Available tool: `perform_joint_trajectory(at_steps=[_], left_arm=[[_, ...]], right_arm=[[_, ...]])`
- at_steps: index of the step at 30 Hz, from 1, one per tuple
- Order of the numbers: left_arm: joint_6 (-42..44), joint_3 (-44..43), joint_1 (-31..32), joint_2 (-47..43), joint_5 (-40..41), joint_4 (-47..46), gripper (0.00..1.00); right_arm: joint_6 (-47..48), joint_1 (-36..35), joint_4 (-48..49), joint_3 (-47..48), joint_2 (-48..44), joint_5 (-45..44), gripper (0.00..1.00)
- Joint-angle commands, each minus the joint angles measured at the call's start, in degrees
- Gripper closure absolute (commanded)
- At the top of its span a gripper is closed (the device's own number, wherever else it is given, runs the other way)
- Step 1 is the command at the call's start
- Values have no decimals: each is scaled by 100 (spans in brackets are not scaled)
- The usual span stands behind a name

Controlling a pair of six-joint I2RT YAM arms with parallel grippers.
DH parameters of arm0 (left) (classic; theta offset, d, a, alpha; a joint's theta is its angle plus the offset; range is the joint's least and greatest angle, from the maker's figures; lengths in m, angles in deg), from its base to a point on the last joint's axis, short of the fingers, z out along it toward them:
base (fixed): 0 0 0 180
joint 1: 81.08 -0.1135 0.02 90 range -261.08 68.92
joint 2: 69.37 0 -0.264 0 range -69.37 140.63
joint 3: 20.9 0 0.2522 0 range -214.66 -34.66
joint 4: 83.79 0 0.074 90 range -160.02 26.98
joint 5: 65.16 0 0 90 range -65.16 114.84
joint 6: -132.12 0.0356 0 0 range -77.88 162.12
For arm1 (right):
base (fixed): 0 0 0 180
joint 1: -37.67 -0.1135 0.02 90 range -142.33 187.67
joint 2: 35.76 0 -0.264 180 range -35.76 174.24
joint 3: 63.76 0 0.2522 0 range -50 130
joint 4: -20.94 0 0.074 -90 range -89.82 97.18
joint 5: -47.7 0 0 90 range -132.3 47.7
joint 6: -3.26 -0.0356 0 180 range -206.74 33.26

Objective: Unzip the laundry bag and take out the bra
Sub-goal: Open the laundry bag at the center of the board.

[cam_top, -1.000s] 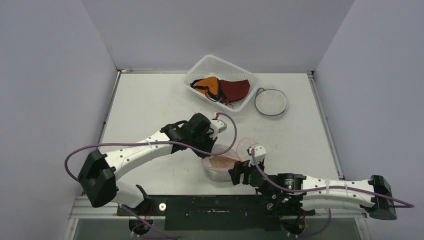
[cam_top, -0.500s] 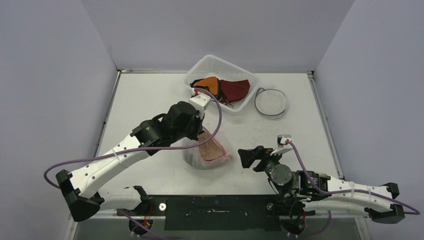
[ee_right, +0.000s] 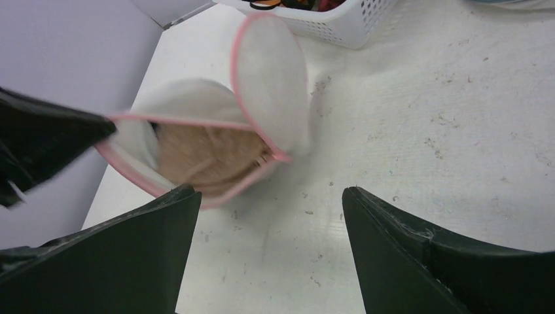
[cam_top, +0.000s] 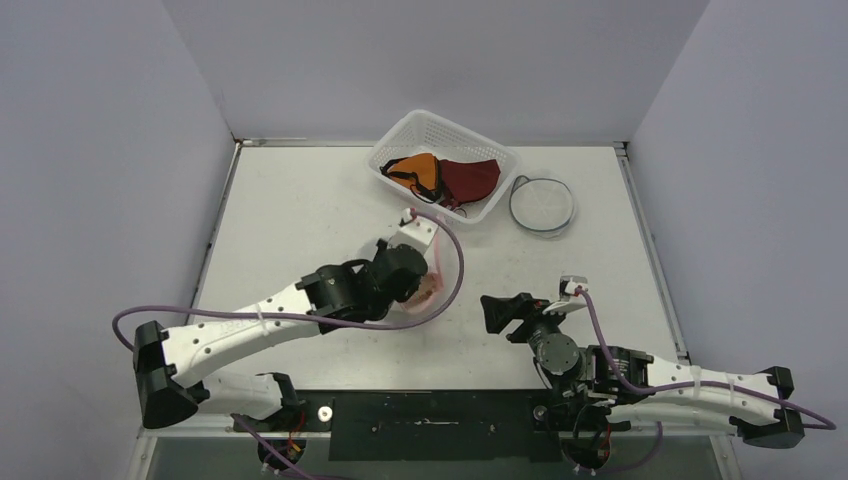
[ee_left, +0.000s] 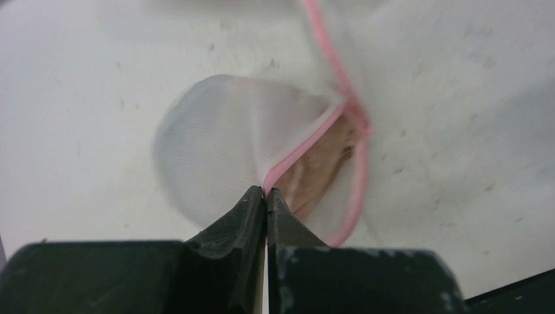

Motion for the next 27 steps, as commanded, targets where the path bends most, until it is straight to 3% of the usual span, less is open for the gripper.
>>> perform_joint_trajectory(at_steps=[1,7,13,16,21,27], left_arm=[[-969,1508,7,-325,137,-766,100],[-1687,2447,24,-648,-147,-1282,100],[-1865,2729,42,-875,-421,-1591,100],[-1986,2877,43,-934,-562,-1764,100],[-2428,3067,31,-1223,-875,-2069,100],[-2834,3297,-54,-1723,-1280,-2290,100]], right_arm=[[-531,-35,-70,-224,29,-204,19],[-741,-17,126,-337,381,-136,18],[-953,199,-265,354,1396,-324,18],[-934,710,-202,352,1495,1,17],[-835,1903,433,-176,1277,1567,17],[-1086,2402,-44,-595,962,1667,17]])
